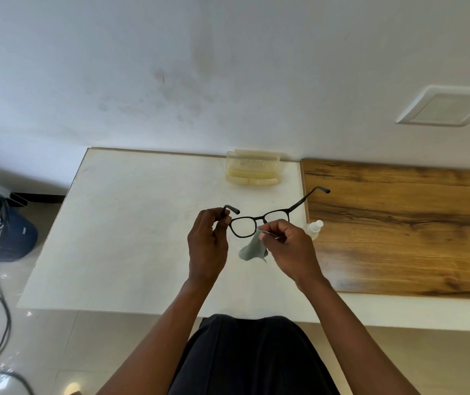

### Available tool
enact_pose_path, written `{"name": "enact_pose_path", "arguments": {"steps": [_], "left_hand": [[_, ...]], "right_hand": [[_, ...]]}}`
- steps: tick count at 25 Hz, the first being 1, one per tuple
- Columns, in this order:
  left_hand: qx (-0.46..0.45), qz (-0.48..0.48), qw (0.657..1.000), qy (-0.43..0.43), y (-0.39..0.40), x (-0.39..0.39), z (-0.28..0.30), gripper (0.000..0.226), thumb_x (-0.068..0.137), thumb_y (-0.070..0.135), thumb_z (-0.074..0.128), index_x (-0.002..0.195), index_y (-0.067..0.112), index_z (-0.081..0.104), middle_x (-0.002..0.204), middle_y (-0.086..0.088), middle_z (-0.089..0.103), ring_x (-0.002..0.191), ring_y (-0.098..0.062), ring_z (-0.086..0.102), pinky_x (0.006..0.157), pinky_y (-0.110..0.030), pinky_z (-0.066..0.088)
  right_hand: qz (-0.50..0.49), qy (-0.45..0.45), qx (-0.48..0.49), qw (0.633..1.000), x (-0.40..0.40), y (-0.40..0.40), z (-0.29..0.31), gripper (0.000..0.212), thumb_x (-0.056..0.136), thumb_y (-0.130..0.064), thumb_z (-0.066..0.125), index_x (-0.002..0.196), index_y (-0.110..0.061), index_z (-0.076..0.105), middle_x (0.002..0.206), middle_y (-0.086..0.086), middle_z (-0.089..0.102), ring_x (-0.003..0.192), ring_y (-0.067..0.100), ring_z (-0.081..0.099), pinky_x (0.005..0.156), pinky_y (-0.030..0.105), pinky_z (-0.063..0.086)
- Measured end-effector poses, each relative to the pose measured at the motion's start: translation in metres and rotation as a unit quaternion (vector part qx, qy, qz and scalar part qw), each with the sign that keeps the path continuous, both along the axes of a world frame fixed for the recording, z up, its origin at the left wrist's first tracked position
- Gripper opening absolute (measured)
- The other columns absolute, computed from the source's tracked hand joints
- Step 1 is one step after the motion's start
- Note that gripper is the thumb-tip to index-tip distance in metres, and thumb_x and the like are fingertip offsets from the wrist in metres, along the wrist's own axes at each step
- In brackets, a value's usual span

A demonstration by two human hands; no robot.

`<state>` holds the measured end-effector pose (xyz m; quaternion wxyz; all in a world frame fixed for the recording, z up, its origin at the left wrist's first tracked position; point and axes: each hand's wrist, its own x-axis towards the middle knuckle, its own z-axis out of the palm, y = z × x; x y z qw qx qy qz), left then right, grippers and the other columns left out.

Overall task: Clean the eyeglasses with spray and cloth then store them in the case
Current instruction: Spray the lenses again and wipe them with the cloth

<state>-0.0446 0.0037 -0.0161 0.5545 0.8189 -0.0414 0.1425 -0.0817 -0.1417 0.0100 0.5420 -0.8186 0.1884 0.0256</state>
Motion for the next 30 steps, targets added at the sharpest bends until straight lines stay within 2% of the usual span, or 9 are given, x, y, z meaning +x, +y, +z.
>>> {"name": "enact_pose_path", "arguments": {"steps": [3, 5, 8, 10, 15, 19, 22, 26, 30], "left_hand": [[0.003, -0.007, 1.000, -0.008, 0.000, -0.001, 0.001, 0.007, 0.085, -0.005, 0.058, 0.090, 0.000, 0.061, 0.087, -0.001, 0.061, 0.080, -0.004, 0.056, 0.070, -0.007, 0.042], [0.005, -0.012, 1.000, -0.015, -0.001, -0.003, 0.002, 0.008, 0.086, -0.005, 0.058, 0.089, 0.001, 0.061, 0.087, 0.000, 0.060, 0.081, -0.002, 0.055, 0.070, -0.007, 0.042], [0.002, -0.014, 1.000, -0.019, -0.002, -0.004, 0.003, 0.008, 0.085, -0.006, 0.058, 0.088, 0.001, 0.060, 0.086, -0.001, 0.060, 0.081, -0.001, 0.055, 0.070, -0.006, 0.041], [0.004, -0.013, 1.000, -0.019, -0.003, -0.004, 0.004, 0.007, 0.085, -0.005, 0.058, 0.088, 0.001, 0.060, 0.086, -0.003, 0.061, 0.081, -0.001, 0.054, 0.069, -0.007, 0.042], [0.007, -0.005, 1.000, -0.016, -0.003, -0.004, 0.005, 0.005, 0.085, -0.004, 0.059, 0.088, 0.000, 0.059, 0.086, -0.007, 0.063, 0.080, -0.004, 0.055, 0.070, -0.005, 0.040], [0.002, -0.003, 1.000, -0.019, -0.003, -0.004, 0.006, 0.008, 0.086, -0.004, 0.057, 0.087, 0.003, 0.058, 0.086, -0.004, 0.062, 0.081, -0.001, 0.055, 0.073, -0.004, 0.040], [0.002, -0.005, 1.000, -0.025, -0.003, -0.004, 0.006, 0.012, 0.087, -0.006, 0.055, 0.088, 0.005, 0.057, 0.087, 0.003, 0.059, 0.082, 0.001, 0.054, 0.075, -0.004, 0.040], [0.009, -0.007, 1.000, -0.025, -0.005, -0.005, 0.004, 0.009, 0.087, -0.008, 0.053, 0.088, 0.001, 0.057, 0.086, 0.001, 0.058, 0.081, 0.001, 0.053, 0.075, -0.004, 0.039], [0.015, -0.008, 1.000, -0.020, -0.005, -0.003, 0.004, 0.008, 0.087, -0.007, 0.052, 0.090, 0.000, 0.057, 0.086, 0.001, 0.058, 0.081, 0.002, 0.052, 0.074, -0.003, 0.038]], "right_hand": [[0.014, -0.038, -0.080, 0.996, 0.010, 0.014, 0.002, 0.007, 0.081, -0.011, 0.064, 0.080, -0.017, 0.063, 0.071, -0.011, 0.060, 0.065, 0.001, 0.055, 0.054, 0.001, 0.040], [0.014, -0.066, -0.116, 0.991, 0.016, 0.021, 0.002, 0.005, 0.081, -0.011, 0.065, 0.081, -0.014, 0.061, 0.071, -0.008, 0.060, 0.065, 0.005, 0.055, 0.055, 0.006, 0.040], [0.021, -0.090, -0.193, 0.977, 0.022, 0.026, -0.001, 0.003, 0.084, -0.011, 0.064, 0.084, -0.009, 0.061, 0.079, 0.005, 0.067, 0.076, 0.019, 0.058, 0.062, 0.027, 0.046], [0.033, -0.103, -0.246, 0.963, 0.022, 0.027, -0.004, 0.004, 0.085, -0.011, 0.061, 0.087, -0.009, 0.063, 0.083, 0.008, 0.069, 0.083, 0.024, 0.056, 0.064, 0.035, 0.047], [0.078, -0.172, -0.368, 0.910, 0.009, 0.026, -0.012, 0.016, 0.083, -0.023, 0.066, 0.091, -0.010, 0.069, 0.094, 0.008, 0.068, 0.086, 0.031, 0.058, 0.065, 0.038, 0.045], [0.091, -0.146, -0.480, 0.860, 0.000, 0.027, -0.019, 0.043, 0.073, -0.045, 0.072, 0.105, -0.016, 0.067, 0.103, 0.007, 0.065, 0.090, 0.027, 0.055, 0.060, 0.036, 0.045], [0.082, -0.154, -0.486, 0.856, 0.000, 0.028, -0.022, 0.048, 0.069, -0.035, 0.079, 0.111, -0.015, 0.065, 0.110, 0.006, 0.065, 0.101, 0.025, 0.052, 0.064, 0.037, 0.047], [0.076, -0.187, -0.470, 0.859, 0.003, 0.033, -0.024, 0.041, 0.073, -0.018, 0.076, 0.112, -0.018, 0.064, 0.117, 0.000, 0.064, 0.110, 0.020, 0.045, 0.068, 0.038, 0.044], [0.072, -0.242, -0.440, 0.862, 0.003, 0.034, -0.026, 0.032, 0.074, -0.010, 0.074, 0.104, -0.021, 0.069, 0.109, -0.007, 0.068, 0.107, 0.015, 0.042, 0.074, 0.036, 0.031]]}}
